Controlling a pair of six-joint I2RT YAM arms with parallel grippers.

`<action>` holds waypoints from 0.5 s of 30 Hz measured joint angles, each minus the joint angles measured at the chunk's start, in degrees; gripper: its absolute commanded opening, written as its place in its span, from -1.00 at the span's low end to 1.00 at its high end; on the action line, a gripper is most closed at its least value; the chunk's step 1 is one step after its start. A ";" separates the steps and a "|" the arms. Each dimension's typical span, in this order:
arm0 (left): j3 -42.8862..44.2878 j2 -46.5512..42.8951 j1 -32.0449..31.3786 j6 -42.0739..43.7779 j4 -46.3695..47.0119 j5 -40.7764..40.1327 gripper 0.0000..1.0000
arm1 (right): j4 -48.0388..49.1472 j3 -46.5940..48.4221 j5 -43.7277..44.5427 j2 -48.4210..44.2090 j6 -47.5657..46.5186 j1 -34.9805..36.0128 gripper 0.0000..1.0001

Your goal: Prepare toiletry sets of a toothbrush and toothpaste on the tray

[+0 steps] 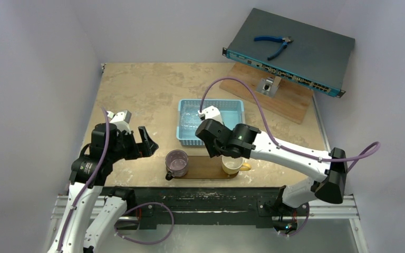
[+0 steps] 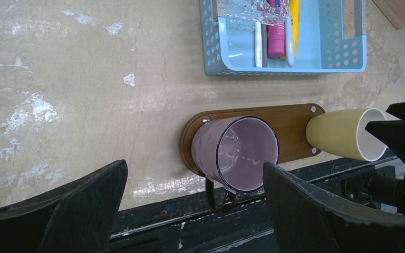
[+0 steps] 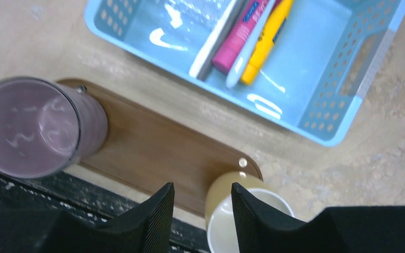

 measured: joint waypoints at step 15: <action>0.00 -0.70 0.00 0.00 0.04 0.17 1.00 | 3.80 23.06 6.97 23.61 2.64 -2.75 0.03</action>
